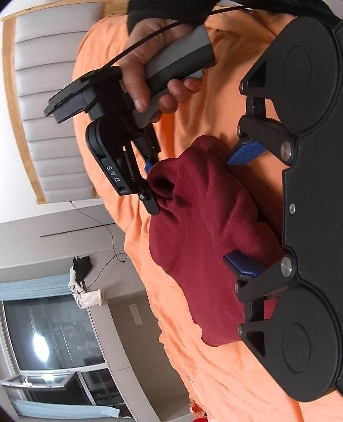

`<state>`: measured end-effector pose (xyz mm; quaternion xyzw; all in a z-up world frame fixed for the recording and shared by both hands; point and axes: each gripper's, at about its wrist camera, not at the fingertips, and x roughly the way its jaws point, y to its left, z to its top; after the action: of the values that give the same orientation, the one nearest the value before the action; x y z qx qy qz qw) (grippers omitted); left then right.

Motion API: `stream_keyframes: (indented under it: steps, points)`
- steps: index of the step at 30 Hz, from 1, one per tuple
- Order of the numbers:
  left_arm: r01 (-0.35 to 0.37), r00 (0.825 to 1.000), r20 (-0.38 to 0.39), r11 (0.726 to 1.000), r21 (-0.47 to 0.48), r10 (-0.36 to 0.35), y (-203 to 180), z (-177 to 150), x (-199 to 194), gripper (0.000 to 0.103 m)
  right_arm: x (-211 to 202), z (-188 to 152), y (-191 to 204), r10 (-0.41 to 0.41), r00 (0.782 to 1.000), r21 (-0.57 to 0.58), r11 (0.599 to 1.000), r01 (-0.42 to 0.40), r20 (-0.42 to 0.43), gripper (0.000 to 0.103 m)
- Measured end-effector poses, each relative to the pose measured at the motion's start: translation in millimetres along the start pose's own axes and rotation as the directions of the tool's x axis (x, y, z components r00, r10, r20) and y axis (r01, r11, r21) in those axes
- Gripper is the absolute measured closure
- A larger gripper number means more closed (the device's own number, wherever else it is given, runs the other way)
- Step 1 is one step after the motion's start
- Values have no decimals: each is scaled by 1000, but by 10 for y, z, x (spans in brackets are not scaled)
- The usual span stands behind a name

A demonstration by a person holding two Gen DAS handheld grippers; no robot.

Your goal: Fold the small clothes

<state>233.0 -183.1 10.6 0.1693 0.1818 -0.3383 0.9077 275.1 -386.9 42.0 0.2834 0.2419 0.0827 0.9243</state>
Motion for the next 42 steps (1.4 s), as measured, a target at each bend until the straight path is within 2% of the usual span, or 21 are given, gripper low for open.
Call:
stream_keyframes:
  steps: [6, 13, 17, 22, 24, 30, 33, 37, 39, 42]
  points:
    - [23, 1000, -4, 1000, 11, -23, -8, -38, -5, 28, -236, -10, 48, -35, 998, -56, 998, 38, 60, 89]
    - [36, 999, -12, 999, 27, -36, -36, -71, 1, 26, -110, -94, -111, -87, 996, -59, 994, 86, -1, 87]
    - [38, 999, -12, 999, 31, -38, -28, -77, 4, 25, -125, -108, -124, -92, 996, -61, 994, 91, -2, 84]
    - [45, 999, -9, 999, 24, -44, -20, -68, 10, 21, -150, -104, -88, -113, 994, -92, 989, 113, 10, 66]
    - [47, 999, -9, 999, 22, -46, -17, -71, 16, 21, -169, -89, -88, -111, 994, -98, 989, 113, 19, 47]
    - [53, 999, -8, 998, 21, -52, -15, -78, 21, 20, -200, -84, -16, -87, 996, -143, 986, 88, 13, 12]
    - [81, 997, 17, 997, -11, -81, 36, -47, -26, 20, -142, -133, 40, -91, 995, -189, 979, 80, -48, 7]
    - [168, 984, 82, 971, -168, -156, 267, 69, -148, 16, -43, -256, 23, -163, 981, -245, 960, 134, -103, 2]
    - [171, 984, 88, 956, -239, -154, 386, 101, -158, 13, -52, -275, -32, -155, 982, -237, 963, 125, -113, 0]
    - [129, 990, 94, 938, -323, -104, 555, 125, -161, 7, -93, -277, -95, -141, 982, -223, 969, 110, -126, 0]
